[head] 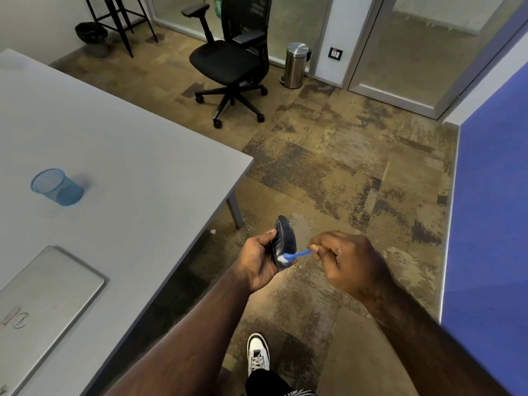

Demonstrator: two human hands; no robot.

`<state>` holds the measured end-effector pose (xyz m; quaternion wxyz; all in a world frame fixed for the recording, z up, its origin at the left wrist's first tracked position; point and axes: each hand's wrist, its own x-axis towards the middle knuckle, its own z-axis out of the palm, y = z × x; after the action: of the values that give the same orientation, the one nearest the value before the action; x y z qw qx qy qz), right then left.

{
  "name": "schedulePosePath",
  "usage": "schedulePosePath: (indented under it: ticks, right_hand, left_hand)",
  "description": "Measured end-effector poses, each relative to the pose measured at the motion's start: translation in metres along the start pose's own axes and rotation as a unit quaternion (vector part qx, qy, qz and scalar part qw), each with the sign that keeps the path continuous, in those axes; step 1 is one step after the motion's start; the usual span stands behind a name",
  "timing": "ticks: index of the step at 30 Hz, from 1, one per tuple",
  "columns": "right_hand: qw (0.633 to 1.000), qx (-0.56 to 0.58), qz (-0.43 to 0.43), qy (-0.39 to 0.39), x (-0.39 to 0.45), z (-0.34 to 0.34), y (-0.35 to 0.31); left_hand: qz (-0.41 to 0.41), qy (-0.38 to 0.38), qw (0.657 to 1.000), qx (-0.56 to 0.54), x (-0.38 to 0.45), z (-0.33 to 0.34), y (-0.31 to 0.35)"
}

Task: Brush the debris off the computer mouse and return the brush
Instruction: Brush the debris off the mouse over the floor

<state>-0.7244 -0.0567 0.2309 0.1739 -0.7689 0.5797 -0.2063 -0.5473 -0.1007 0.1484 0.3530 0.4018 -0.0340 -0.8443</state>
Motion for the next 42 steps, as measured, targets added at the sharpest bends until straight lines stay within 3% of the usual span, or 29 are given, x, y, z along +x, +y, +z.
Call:
schedulePosePath:
  ticks: [2, 7, 11, 16, 23, 29, 34, 39, 42]
  right_hand:
    - [1.000, -0.010, -0.006, -0.005, -0.002, 0.001, 0.001]
    - [0.991, -0.011, 0.054, 0.122, 0.007, -0.003, 0.009]
    - [0.998, -0.011, 0.026, 0.065, 0.007, -0.001, 0.008]
    - [0.990, -0.023, 0.074, 0.121, 0.015, -0.007, 0.016]
    - [0.999, 0.033, -0.017, 0.021, 0.000, -0.006, 0.010]
    - [0.986, 0.019, 0.050, 0.155, 0.009, -0.009, 0.016]
    - [0.995, 0.028, -0.013, 0.090, 0.004, -0.007, 0.011]
    - [0.987, 0.009, 0.038, 0.154, 0.017, -0.011, 0.016]
    - [0.996, 0.013, -0.002, 0.093, 0.018, -0.006, 0.008]
  left_hand:
    - [0.001, -0.003, 1.000, -0.013, 0.000, -0.001, 0.001]
    - [-0.011, -0.020, 1.000, 0.008, -0.003, 0.001, 0.003]
    - [-0.020, -0.027, 0.999, -0.002, -0.003, 0.002, 0.001]
    - [-0.033, -0.043, 0.998, -0.018, -0.004, 0.001, 0.001]
    - [-0.021, -0.037, 0.997, -0.068, 0.000, -0.003, 0.007]
    - [-0.017, -0.059, 0.995, -0.074, -0.003, 0.003, 0.009]
    - [-0.019, -0.043, 0.996, -0.073, -0.005, -0.001, 0.008]
    - [-0.028, -0.062, 0.997, -0.048, -0.007, -0.001, 0.007]
    - [-0.023, -0.052, 0.998, -0.027, -0.008, 0.002, 0.006]
